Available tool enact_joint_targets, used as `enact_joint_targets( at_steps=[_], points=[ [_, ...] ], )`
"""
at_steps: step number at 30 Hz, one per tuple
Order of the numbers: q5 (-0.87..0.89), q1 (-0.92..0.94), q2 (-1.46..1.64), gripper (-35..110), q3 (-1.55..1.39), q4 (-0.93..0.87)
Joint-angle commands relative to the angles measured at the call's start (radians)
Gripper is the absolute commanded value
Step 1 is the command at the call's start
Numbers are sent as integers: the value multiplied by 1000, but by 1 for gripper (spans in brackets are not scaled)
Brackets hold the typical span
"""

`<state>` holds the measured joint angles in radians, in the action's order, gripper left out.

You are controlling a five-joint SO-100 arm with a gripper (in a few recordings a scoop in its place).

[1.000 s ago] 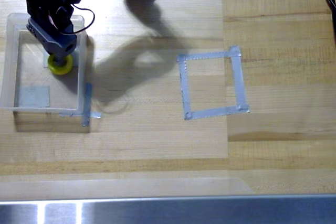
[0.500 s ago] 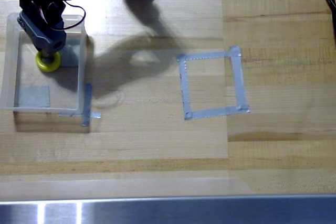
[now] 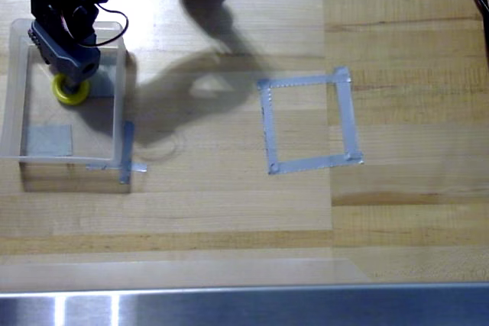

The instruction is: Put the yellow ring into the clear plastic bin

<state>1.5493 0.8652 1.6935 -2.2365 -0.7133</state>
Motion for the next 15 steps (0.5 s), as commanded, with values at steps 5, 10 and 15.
enact_joint_targets(
  at_steps=[5,10,15],
  points=[
    [9,-69,216,20,64,-6],
    [9,-129,311,20,83,-9],
    [0,-232,410,20,71,-61]
  ],
)
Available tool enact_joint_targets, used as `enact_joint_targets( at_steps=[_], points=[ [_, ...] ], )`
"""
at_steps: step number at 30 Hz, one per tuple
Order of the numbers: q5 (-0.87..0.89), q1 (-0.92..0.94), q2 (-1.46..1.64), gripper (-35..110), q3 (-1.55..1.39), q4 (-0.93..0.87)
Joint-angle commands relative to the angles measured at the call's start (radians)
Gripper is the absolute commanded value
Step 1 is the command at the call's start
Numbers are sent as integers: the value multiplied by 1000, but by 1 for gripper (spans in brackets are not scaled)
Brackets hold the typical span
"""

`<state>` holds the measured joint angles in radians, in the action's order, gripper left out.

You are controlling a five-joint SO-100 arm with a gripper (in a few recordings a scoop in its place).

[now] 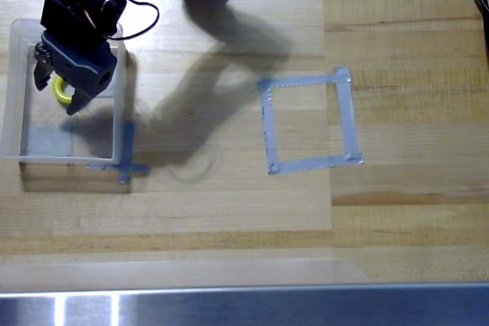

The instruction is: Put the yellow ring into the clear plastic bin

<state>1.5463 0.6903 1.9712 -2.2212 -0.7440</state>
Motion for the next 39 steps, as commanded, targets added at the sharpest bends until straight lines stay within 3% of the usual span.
enact_joint_targets(
  at_steps=[1,16,27,39],
  points=[
    [2,-80,153,20,54,-60],
    [8,-437,380,0,-11,-522],
    [9,-551,463,1,-325,-535],
    [11,-548,960,1,-634,-546]
  ],
)
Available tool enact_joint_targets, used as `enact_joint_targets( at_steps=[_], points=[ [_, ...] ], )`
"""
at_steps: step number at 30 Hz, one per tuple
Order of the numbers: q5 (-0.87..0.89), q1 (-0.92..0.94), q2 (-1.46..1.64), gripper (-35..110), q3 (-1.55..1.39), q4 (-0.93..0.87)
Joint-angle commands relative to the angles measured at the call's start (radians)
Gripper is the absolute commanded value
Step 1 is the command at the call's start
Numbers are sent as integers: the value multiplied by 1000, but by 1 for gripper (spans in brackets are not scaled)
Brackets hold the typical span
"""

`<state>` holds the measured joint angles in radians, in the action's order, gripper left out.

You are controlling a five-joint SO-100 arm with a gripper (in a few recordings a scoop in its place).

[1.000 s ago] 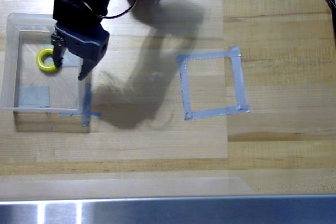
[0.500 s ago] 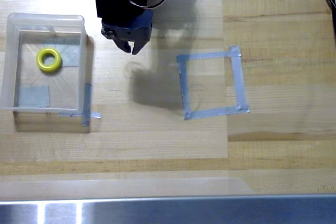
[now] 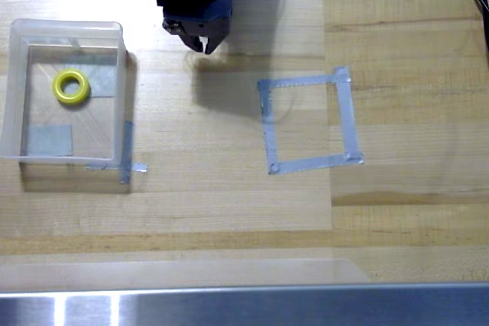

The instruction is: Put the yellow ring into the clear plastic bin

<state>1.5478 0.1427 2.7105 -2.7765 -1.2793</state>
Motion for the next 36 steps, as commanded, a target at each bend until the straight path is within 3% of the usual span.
enact_joint_targets(
  at_steps=[1,21,28,36],
  points=[
    [9,0,255,1,-98,-11],
    [-2,-80,541,1,-195,-241],
    [-5,-153,541,1,-196,-244],
    [6,-103,541,1,-293,-196]
  ],
)
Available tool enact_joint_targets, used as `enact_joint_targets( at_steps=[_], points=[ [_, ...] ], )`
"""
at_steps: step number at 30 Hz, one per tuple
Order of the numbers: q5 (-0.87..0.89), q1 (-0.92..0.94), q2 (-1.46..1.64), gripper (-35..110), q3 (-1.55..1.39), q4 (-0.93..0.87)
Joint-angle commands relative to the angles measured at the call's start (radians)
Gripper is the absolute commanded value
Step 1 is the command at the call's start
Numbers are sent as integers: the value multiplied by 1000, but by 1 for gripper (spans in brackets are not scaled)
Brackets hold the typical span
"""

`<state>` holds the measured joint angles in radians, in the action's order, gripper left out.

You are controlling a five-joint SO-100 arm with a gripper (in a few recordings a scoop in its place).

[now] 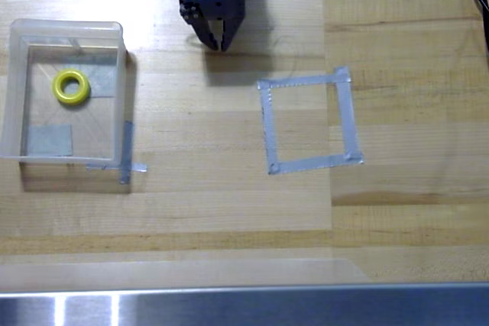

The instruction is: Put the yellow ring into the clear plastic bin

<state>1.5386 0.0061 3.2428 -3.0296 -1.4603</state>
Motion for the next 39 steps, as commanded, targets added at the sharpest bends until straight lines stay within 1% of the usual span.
enact_joint_targets(
  at_steps=[1,9,39],
  points=[
    [15,44,9,1,-48,-9],
    [9,117,9,1,-64,-3],
    [5,107,9,1,-66,-3]
  ],
)
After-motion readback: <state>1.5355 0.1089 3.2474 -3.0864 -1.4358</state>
